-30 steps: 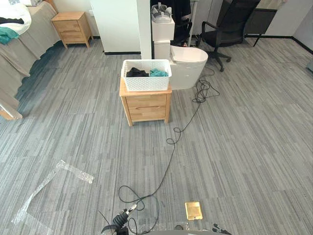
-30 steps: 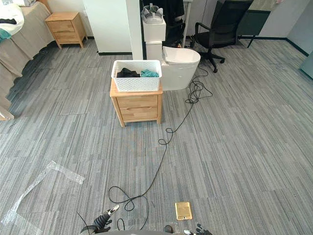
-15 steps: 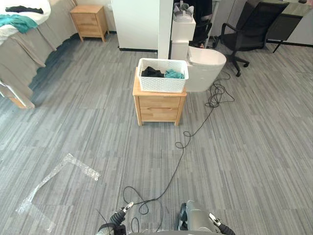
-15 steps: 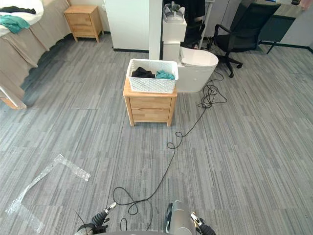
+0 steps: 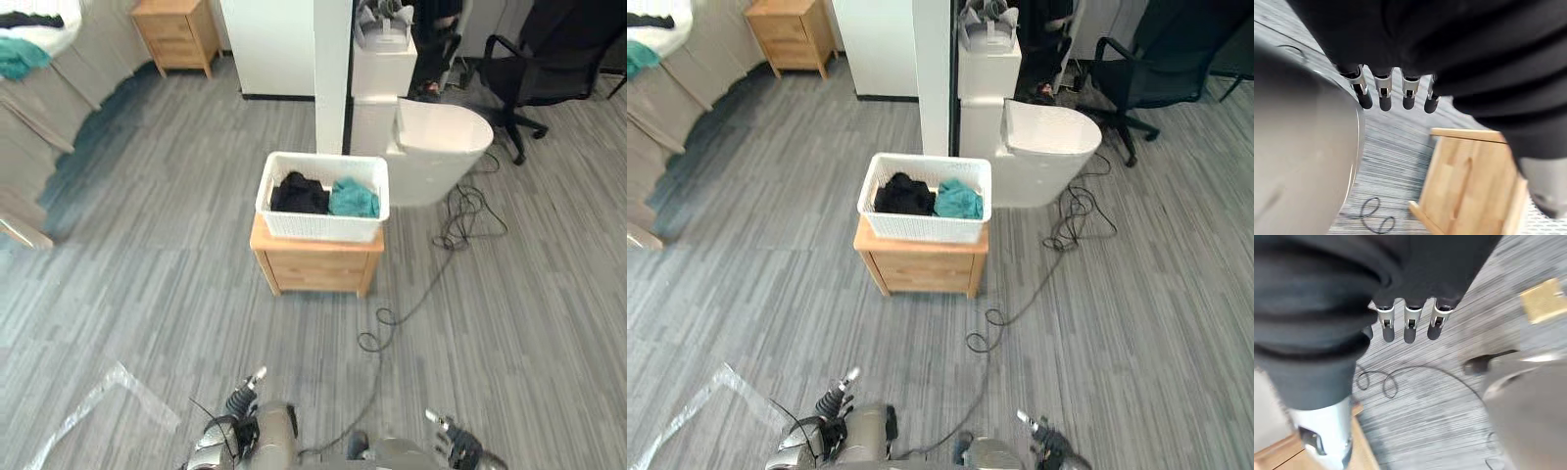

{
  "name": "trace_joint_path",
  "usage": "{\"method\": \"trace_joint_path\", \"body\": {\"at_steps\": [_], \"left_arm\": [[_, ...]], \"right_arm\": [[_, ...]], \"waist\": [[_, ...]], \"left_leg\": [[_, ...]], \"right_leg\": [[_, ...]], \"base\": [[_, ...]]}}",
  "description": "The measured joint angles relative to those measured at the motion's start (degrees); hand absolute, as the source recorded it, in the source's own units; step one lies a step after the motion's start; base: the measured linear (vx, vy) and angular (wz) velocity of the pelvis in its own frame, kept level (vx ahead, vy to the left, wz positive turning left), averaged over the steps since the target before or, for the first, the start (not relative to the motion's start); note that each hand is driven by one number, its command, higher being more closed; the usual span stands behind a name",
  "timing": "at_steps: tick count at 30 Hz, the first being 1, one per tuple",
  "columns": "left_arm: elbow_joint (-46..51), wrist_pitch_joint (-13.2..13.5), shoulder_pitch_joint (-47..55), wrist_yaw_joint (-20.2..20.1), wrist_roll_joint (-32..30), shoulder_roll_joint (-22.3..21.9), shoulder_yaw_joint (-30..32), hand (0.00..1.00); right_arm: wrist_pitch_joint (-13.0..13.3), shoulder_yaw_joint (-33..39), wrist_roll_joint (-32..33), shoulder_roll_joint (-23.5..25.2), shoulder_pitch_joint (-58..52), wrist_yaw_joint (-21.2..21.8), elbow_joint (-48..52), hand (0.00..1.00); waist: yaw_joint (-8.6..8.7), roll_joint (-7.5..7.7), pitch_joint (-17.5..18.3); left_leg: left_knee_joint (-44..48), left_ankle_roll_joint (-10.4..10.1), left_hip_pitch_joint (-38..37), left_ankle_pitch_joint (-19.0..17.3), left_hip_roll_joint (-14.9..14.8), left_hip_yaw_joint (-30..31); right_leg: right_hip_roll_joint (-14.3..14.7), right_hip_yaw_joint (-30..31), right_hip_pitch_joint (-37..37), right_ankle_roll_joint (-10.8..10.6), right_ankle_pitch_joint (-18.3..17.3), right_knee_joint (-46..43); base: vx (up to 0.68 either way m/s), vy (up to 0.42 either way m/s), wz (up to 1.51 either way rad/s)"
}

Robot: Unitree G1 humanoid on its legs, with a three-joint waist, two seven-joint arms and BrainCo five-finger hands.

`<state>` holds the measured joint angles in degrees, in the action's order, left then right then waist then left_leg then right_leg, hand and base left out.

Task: Pick up the laundry basket with both hands and put the clothes into the washing machine.

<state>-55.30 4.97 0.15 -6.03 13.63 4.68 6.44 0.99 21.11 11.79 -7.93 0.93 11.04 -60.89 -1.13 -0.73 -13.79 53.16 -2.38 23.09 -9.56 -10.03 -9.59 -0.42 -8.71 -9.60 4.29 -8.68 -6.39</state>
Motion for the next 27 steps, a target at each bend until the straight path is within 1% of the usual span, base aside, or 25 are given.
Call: {"method": "trace_joint_path", "body": {"at_steps": [1, 2, 3, 4, 5, 6, 7, 8, 9, 10, 11, 12, 13, 14, 15, 16, 17, 18, 19, 20, 21, 22, 23, 26, 27], "left_arm": [[0.0, 0.0, 0.6, 0.1, 0.8, 0.0, -0.2, 0.00], [-0.2, -0.1, 1.1, 0.2, 1.1, -0.1, -0.7, 0.00], [-0.6, -0.1, 1.7, 0.2, 1.1, -0.2, -1.8, 0.00], [-0.8, -0.2, 2.9, 0.2, 1.2, -0.2, -2.3, 0.00], [-1.0, -0.2, 2.9, 0.3, 1.6, 0.2, -2.0, 0.00], [-1.1, -0.2, 2.8, 0.9, 1.6, 0.3, -2.0, 0.00], [-1.2, -0.1, 2.8, 1.0, 1.6, 0.9, -2.0, 0.00], [-1.9, -0.2, 2.5, 1.1, 1.6, 1.7, -2.5, 0.00], [-2.8, -0.3, 2.2, 1.1, 1.6, 1.8, -2.7, 0.00], [-3.6, -0.5, 2.1, 1.2, 1.6, 2.3, -3.5, 0.00], [-4.1, -1.0, 2.2, 1.2, 1.6, 2.6, -3.8, 0.00], [-4.4, -1.0, 2.4, 1.1, 1.6, 2.3, -4.0, 0.00], [-4.9, -1.0, 2.5, 1.1, 1.5, 2.0, -4.1, 0.00], [-5.0, -1.0, 2.5, 1.1, 1.6, 1.8, -4.0, 0.00], [-5.0, -0.9, 2.2, 1.1, 1.6, 1.9, -3.9, 0.00], [-5.2, -0.7, 2.0, 1.1, 1.6, 1.8, -3.6, 0.00], [-5.2, -0.6, 2.0, 1.1, 1.6, 1.9, -3.6, 0.00], [-5.3, -0.3, 2.1, 1.1, 1.6, 2.6, -3.0, 0.00], [-6.1, -0.2, 2.0, 1.2, 1.6, 1.4, -0.5, 0.00], [-6.2, -0.1, 2.9, 1.2, 1.6, 0.2, 1.4, 0.00], [-5.9, 0.0, 3.9, 1.1, 1.9, -0.9, 5.2, 0.00], [-6.2, -0.3, 4.3, 1.1, 2.7, -1.8, 8.1, 0.00], [-6.2, -0.4, 4.6, 1.0, 3.2, -2.3, 9.6, 0.00], [-4.2, -0.8, 6.1, 0.8, 5.8, -2.7, 16.3, 0.00], [-0.7, -0.8, 7.4, 0.9, 7.7, -3.0, 19.4, 0.00]], "right_arm": [[0.7, -1.2, 0.0, -0.3, 0.4, -0.5, 3.6, 0.00], [1.1, -1.9, 0.0, -0.4, 0.3, -0.8, 5.5, 0.00], [1.5, -2.1, 0.0, -0.4, -0.5, -0.9, 8.4, 0.00], [2.5, -2.0, 0.0, -0.4, -2.2, -1.0, 11.1, 0.00], [2.5, -2.0, 0.0, 0.0, -2.7, -1.3, 11.1, 0.00], [2.4, -2.2, -0.1, 0.4, -4.2, -1.2, 11.1, 0.00], [2.5, -2.5, -0.2, 0.5, -4.9, -1.2, 11.1, 0.00], [2.4, -2.6, -0.3, 1.3, -6.3, -1.0, 9.8, 0.00], [2.4, -2.6, -0.3, 1.8, -7.1, -1.0, 9.1, 0.00], [2.3, -2.6, -0.2, 2.6, -7.7, -0.7, 7.5, 0.00], [1.8, -2.6, -0.3, 3.2, -7.6, -0.5, 5.0, 0.00], [1.3, -2.7, -0.4, 3.1, -7.7, -0.1, 3.9, 0.00], [0.9, -2.6, -0.4, 2.9, -7.8, 0.5, 2.7, 0.00], [0.9, -2.4, -0.3, 3.1, -7.9, 0.7, 2.0, 0.00], [0.9, -1.8, -0.1, 3.1, -7.9, 1.0, 1.4, 0.00], [0.6, 1.2, 1.3, 3.2, -8.3, 1.6, -0.3, 0.00], [0.6, 1.9, 1.5, 3.2, -8.5, 1.6, -0.8, 0.00], [0.5, 5.8, 1.7, 3.7, -10.1, 1.7, -2.1, 0.00], [0.1, 10.6, 2.3, 3.7, -10.7, 1.4, -4.9, 0.00], [0.0, 12.7, 2.5, 3.6, -11.2, 1.3, -5.7, 0.00], [0.1, 15.7, 3.5, 3.7, -12.0, 1.6, -5.8, 0.00], [0.1, 18.2, 3.5, 3.7, -12.0, 1.6, -5.8, 0.00], [0.1, 19.7, 3.6, 3.6, -12.0, 1.6, -5.8, 0.00], [0.1, 25.0, 7.5, 3.5, -13.0, 1.4, -3.9, 0.00], [0.4, 25.3, 10.4, 3.6, -13.8, 1.1, -0.1, 0.00]], "waist": [[0.02, -0.36, 0.1], [0.30, -0.77, 0.4], [0.23, -1.54, 0.9], [0.14, -2.31, 1.9], [0.24, -1.53, 2.5], [0.47, 0.75, 3.9], [0.42, 1.86, 4.5], [0.71, 3.40, 4.8], [1.07, 3.75, 4.9], [1.72, 4.50, 4.9], [1.73, 4.21, 4.5], [1.77, 3.53, 4.1], [1.80, 1.47, 3.8], [1.80, 1.20, 4.0], [1.84, 0.98, 4.0], [2.45, 1.54, 4.6], [2.60, 1.81, 4.8], [2.94, 3.23, 5.0], [3.30, 4.03, 5.2], [3.15, 2.94, 6.3], [2.74, 1.96, 7.4], [2.28, 1.43, 7.5], [2.35, 0.93, 7.7], [2.64, 0.25, 8.1], [2.67, 0.70, 8.2]], "left_leg": [[-14.1, -0.4, 0.1, 0.5, 0.2, -2.1], [-21.7, -1.3, -0.4, 1.4, 0.4, -2.8], [-32.8, -2.5, -1.1, 3.1, 0.5, -3.3], [-38.2, -3.2, -0.9, 7.3, 0.8, -1.9], [-36.5, -3.9, -0.7, 8.2, 2.2, -1.7], [-36.2, -2.7, -1.1, 8.0, 5.1, -1.3], [-36.5, -1.8, -1.8, 8.2, 5.9, -1.9], [-37.3, 0.0, -4.5, 9.3, 7.9, -2.8], [-37.2, 1.2, -5.7, 9.8, 8.4, -3.0], [-36.9, 3.2, -8.2, 9.3, 9.0, -3.2], [-37.9, 3.9, -12.8, 7.9, 9.3, -3.3], [-40.0, 3.9, -16.7, 7.7, 9.0, -3.4], [-43.0, 3.8, -21.3, 7.8, 8.2, -4.0], [-44.8, 3.3, -24.1, 8.1, 7.5, -4.4], [-45.2, 2.9, -24.9, 8.4, 7.4, -4.3], [-45.2, 2.3, -25.6, 8.4, 7.3, -4.4], [-45.3, 2.2, -25.6, 8.4, 7.4, -4.5], [-45.8, 0.1, -26.4, 6.9, 9.0, -4.1], [-47.6, -0.5, -29.0, 5.6, 9.0, -2.7], [-48.6, -1.1, -29.6, 6.1, 8.2, -2.5], [-49.6, -1.4, -29.5, 6.2, 6.8, -1.8], [-50.0, -1.5, -29.4, 6.2, 5.7, -1.6], [-50.3, -2.0, -29.3, 6.5, 5.2, -1.5], [-50.4, -2.5, -30.2, 6.8, 3.8, -1.5], [-50.4, -2.5, -30.1, 6.8, 3.7, -1.7]], "right_leg": [[-1.1, 0.3, -2.2, -1.7, -1.8, 0.6], [-1.4, 0.6, -2.9, -2.3, -2.7, 0.8], [-1.5, 1.2, -4.4, -3.2, -4.6, 1.1], [-1.8, 2.0, -7.2, -4.3, -8.4, 1.1], [-3.0, 2.2, -7.6, -4.4, -9.4, -0.5], [-5.9, 3.1, -5.3, -4.0, -9.7, -6.7], [-7.4, 4.1, -2.7, -4.3, -9.5, -11.9], [-9.5, 5.7, 2.3, -7.5, -5.1, -26.1], [-10.0, 6.0, 3.7, -9.1, -1.8, -31.2], [-10.8, 6.9, 5.7, -11.7, 1.8, -38.6], [-12.1, 5.8, 8.6, -11.0, -0.7, -45.2], [-13.1, 2.9, 9.7, -9.7, -3.8, -45.3], [-13.6, -2.0, 11.2, -8.5, -7.1, -41.0], [-13.3, -5.0, 13.0, -8.7, -8.2, -34.0], [-12.9, -5.4, 14.0, -8.7, -8.1, -29.6], [-11.5, -4.8, 14.8, -9.4, -5.2, -15.6], [-11.3, -4.5, 14.8, -9.5, -4.0, -12.6], [-12.1, -3.7, 15.7, -9.1, 6.0, -7.6], [-12.3, -4.7, 15.3, -8.6, 6.7, -9.1], [-11.6, -5.4, 15.1, -8.6, 6.7, -8.6], [-10.0, -5.9, 14.0, -8.5, 6.7, -5.9], [-8.6, -6.9, 12.7, -7.8, 7.2, -2.8], [-8.0, -7.4, 12.2, -7.4, 7.5, -1.6], [-6.5, -9.7, 9.0, -7.1, 7.7, 1.3], [-6.4, -10.1, 8.7, -7.1, 7.7, 1.9]], "base": [[0.55, 0.093, -0.49], [0.42, 0.109, -0.44], [0.57, 0.249, -0.44], [0.58, 0.304, -0.36], [0.73, 0.361, -0.05], [0.51, 0.244, 0.13], [0.77, 0.344, 0.25], [0.65, 0.300, 0.22], [0.76, 0.323, 0.35], [0.60, 0.199, 0.17], [0.57, 0.168, -0.04], [0.51, 0.122, -0.27], [0.45, 0.081, -0.30], [0.49, 0.032, -0.21], [0.44, -0.044, 0.13], [0.33, -0.083, 0.28], [0.32, -0.121, 0.64], [0.27, -0.133, 0.80], [0.39, -0.190, 0.76], [0.40, -0.192, 0.42], [0.44, -0.223, 0.02], [0.30, -0.179, 0.03], [0.25, -0.175, 0.14], [0.18, -0.116, 0.23], [0.09, -0.049, 0.04]]}}
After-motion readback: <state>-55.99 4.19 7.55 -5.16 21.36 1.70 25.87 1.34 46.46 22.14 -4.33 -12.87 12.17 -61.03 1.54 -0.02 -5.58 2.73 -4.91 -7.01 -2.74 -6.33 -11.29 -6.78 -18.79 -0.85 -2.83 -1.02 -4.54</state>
